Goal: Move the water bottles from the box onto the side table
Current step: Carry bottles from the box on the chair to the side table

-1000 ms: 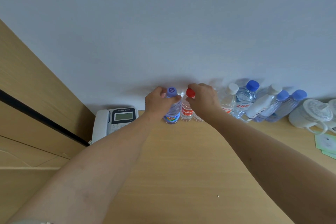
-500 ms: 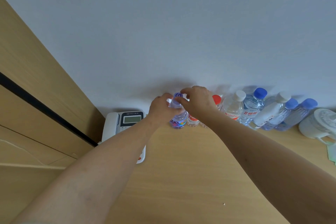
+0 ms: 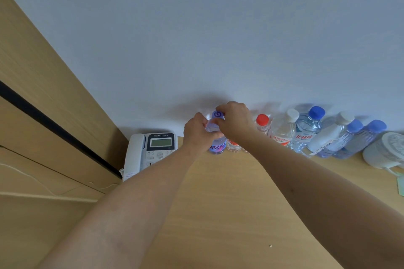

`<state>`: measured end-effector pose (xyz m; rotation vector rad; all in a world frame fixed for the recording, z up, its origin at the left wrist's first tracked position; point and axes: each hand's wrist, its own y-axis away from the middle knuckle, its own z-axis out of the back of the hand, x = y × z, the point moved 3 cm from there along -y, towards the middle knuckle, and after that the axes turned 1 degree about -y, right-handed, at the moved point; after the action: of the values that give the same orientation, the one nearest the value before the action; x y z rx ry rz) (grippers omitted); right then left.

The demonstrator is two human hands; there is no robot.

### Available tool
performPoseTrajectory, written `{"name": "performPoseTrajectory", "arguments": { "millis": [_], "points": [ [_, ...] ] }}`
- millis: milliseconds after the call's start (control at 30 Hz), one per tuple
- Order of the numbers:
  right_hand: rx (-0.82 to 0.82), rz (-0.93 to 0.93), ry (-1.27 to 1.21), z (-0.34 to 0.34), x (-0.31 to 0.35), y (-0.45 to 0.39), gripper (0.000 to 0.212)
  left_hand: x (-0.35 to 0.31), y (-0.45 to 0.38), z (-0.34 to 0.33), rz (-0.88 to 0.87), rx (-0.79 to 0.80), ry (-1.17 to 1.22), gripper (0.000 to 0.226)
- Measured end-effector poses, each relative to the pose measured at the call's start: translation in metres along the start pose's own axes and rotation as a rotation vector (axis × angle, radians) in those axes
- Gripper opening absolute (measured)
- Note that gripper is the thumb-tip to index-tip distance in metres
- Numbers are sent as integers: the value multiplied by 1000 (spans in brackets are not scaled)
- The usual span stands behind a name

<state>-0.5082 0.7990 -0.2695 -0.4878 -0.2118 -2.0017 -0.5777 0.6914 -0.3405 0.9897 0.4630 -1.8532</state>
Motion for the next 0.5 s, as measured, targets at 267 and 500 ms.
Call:
{"name": "performPoseTrajectory", "arguments": {
  "millis": [267, 500],
  "points": [
    [15, 54, 13, -2, -2, -5, 20, 2, -3, 8, 6, 81, 34, 58],
    [76, 97, 11, 4, 0, -7, 27, -2, -4, 8, -9, 79, 55, 50]
  ]
}}
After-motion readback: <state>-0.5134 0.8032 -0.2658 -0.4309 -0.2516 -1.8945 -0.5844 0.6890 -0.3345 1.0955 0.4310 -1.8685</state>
